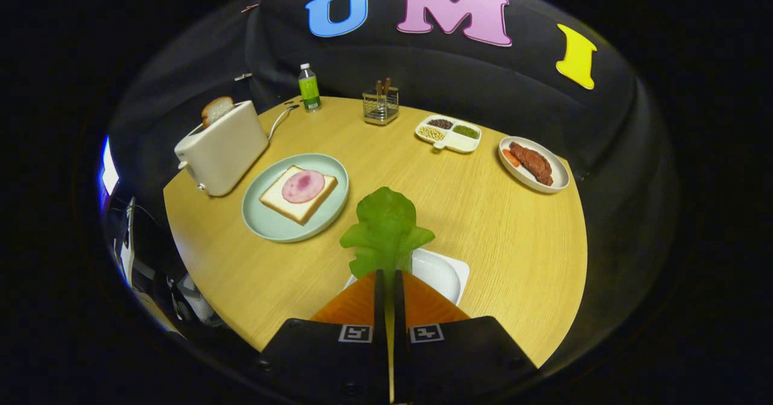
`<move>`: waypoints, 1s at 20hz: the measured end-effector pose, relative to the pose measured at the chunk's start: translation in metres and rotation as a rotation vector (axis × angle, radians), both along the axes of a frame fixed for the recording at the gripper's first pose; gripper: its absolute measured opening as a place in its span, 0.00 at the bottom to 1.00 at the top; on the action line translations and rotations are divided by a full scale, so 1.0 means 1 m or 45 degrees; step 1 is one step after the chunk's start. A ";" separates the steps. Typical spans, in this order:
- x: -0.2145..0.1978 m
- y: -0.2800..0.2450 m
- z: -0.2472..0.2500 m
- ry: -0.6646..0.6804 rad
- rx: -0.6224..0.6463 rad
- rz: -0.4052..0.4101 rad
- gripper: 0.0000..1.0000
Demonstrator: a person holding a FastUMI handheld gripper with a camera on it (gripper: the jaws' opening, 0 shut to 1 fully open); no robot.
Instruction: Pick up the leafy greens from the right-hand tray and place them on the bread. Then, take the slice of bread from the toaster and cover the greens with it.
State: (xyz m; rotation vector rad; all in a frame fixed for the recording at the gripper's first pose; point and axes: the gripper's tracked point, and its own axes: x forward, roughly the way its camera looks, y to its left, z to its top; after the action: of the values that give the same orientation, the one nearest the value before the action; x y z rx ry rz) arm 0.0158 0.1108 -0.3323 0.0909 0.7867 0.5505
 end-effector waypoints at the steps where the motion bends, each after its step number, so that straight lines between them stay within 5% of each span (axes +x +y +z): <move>1: 0.003 0.007 0.012 -0.023 0.014 0.002 0.08; 12: 0.041 0.113 0.110 -0.150 0.149 0.105 0.08; 20: 0.055 0.198 0.074 -0.054 0.055 0.200 0.08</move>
State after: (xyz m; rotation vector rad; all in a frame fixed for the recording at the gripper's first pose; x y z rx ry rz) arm 0.0710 0.3090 -0.2587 0.0573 0.7443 0.7165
